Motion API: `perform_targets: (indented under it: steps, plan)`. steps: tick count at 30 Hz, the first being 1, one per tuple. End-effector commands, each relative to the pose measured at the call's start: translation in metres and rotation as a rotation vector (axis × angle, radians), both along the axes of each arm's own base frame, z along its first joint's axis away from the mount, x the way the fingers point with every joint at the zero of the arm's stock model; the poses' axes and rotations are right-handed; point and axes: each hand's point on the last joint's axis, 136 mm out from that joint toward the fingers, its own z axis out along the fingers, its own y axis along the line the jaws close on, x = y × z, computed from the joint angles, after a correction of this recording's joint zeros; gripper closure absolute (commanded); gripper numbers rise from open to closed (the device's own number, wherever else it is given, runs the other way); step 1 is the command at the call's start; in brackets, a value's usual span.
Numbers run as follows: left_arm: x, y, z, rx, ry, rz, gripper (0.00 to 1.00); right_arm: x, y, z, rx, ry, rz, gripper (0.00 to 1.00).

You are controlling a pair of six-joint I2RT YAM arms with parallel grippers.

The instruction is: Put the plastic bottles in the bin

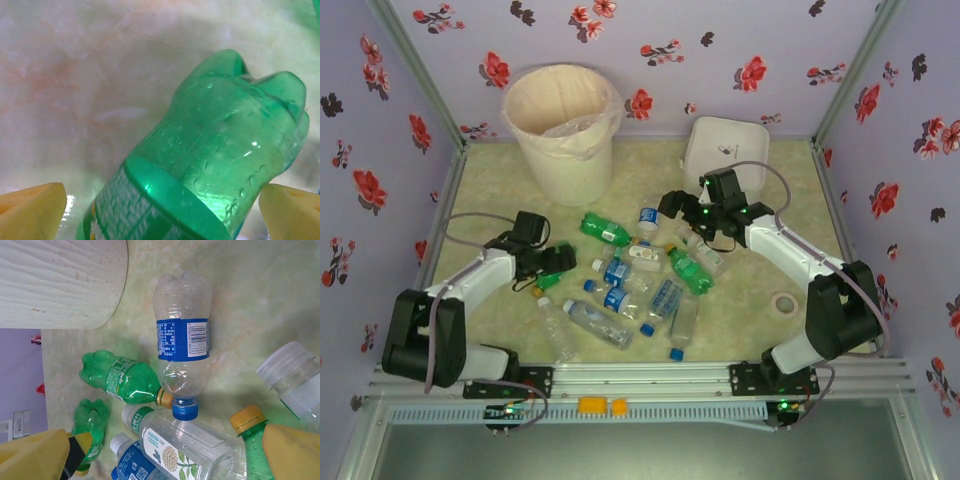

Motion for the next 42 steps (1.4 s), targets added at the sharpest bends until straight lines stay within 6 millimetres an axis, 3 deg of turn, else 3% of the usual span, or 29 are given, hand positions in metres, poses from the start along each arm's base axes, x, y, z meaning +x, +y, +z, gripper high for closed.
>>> perform_targets:
  steps: [1, 7, 17, 23, 28, 34, 37, 42]
  plan:
    - [0.009, 0.008, 0.001, 0.067, -0.004, 0.024, 0.02, 0.004, 0.0, 0.005, -0.017, -0.013, -0.012, 0.0]
    - [0.014, 0.011, -0.009, 0.098, 0.042, 0.039, 0.06, 0.0, -0.005, 0.003, -0.041, -0.017, -0.015, 0.0]
    - [0.019, 0.014, -0.015, 0.143, 0.069, 0.034, 0.24, -0.002, -0.01, 0.002, -0.065, -0.024, -0.02, 0.0]
    - [0.024, 0.021, -0.008, 0.186, 0.051, 0.034, 0.42, -0.002, -0.01, 0.0, -0.064, -0.022, -0.021, 0.0]
    - [0.031, 0.025, 0.012, 0.226, 0.013, 0.018, 0.54, 0.001, -0.005, 0.002, -0.06, -0.021, 0.006, 0.0]
    - [0.041, 0.044, 0.061, 0.282, -0.099, 0.049, 0.56, 0.004, -0.004, 0.008, -0.063, -0.051, 0.013, 0.0]
    - [0.046, 0.055, 0.103, 0.281, -0.185, 0.082, 0.57, 0.004, -0.003, 0.011, -0.065, -0.064, 0.027, 0.0]
    - [0.049, 0.067, 0.191, 0.261, -0.391, 0.117, 0.6, 0.004, 0.004, 0.02, -0.046, -0.108, 0.081, 0.0]
